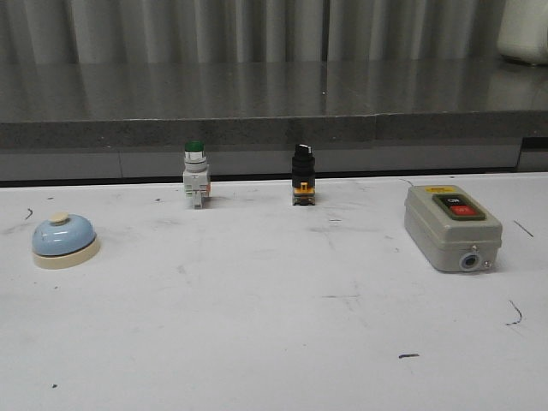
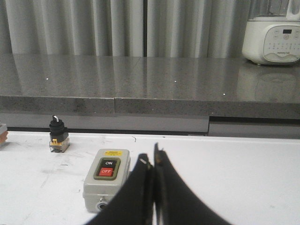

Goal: Place and press bell with both arms

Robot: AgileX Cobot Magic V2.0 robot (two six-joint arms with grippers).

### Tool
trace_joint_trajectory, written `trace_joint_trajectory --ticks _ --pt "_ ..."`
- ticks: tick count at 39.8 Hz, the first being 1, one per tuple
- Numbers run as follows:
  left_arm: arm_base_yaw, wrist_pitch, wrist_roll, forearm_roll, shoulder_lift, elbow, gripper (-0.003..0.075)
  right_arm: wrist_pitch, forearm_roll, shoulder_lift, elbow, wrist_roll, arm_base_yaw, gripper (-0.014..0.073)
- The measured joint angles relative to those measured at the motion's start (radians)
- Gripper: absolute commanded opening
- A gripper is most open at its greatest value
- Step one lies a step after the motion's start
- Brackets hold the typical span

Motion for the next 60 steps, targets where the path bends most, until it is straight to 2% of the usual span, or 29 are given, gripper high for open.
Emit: trace_joint_trajectory --ticks 28,40,46,52,60 --pt "0.000 0.000 0.000 0.000 0.000 0.000 -0.0020 -0.010 0.000 0.000 0.000 0.000 0.000 -0.0069" --pt "0.000 -0.092 0.000 -0.021 0.000 -0.021 -0.0020 0.038 0.000 0.000 -0.046 0.000 0.000 -0.0069" --pt "0.000 -0.010 0.000 -0.046 0.000 -0.149 -0.0020 0.120 -0.009 0.000 -0.179 0.000 0.000 -0.0069" --pt "0.000 0.137 0.000 -0.046 0.003 -0.323 -0.0020 0.234 -0.043 0.029 -0.330 0.000 0.000 -0.0069" --pt "0.000 0.329 0.000 -0.048 0.132 -0.533 -0.0020 0.394 -0.069 0.169 -0.499 0.000 0.000 -0.0069"
